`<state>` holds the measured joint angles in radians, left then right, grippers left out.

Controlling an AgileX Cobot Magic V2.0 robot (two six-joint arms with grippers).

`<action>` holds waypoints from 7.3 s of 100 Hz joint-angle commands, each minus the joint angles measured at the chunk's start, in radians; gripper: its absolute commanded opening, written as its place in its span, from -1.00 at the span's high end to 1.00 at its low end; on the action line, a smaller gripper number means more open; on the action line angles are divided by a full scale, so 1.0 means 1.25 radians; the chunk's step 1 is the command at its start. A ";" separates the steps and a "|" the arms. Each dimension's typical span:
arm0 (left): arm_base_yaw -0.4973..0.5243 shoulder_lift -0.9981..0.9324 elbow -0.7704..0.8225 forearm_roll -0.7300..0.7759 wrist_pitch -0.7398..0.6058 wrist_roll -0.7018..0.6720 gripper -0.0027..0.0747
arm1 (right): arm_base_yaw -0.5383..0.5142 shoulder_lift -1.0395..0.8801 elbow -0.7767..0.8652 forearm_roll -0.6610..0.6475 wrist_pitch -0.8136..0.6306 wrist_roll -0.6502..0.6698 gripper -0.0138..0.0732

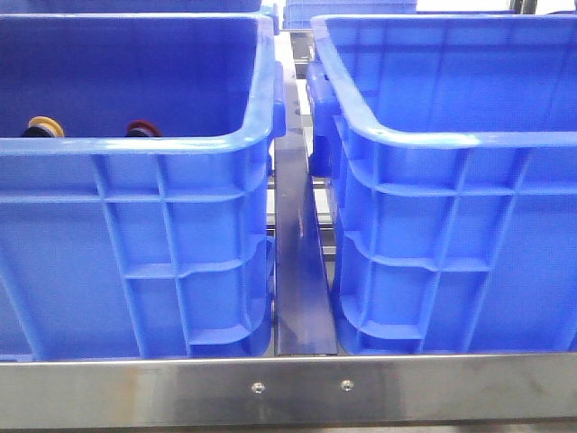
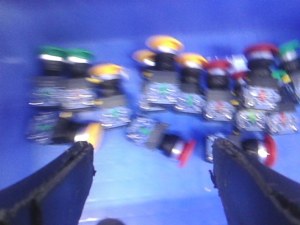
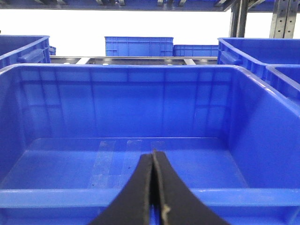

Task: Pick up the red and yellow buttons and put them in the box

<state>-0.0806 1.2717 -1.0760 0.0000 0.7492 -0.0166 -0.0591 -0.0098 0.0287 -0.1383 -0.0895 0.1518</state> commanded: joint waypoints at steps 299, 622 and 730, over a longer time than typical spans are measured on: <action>-0.541 -0.046 0.032 -0.192 -0.320 0.107 0.63 | -0.001 -0.017 0.004 -0.005 -0.063 0.000 0.82; -0.588 -0.046 0.032 -0.192 -0.318 0.107 0.63 | 0.320 1.037 -0.803 1.323 0.627 -0.628 0.03; -0.588 -0.046 0.032 -0.191 -0.300 0.107 -0.34 | 0.085 1.038 -0.826 1.325 0.361 -1.016 0.03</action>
<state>-0.8066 1.2424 -1.0090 -0.2230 0.4355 0.1146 0.0591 1.3104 -0.9680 1.4654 0.4694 -0.9558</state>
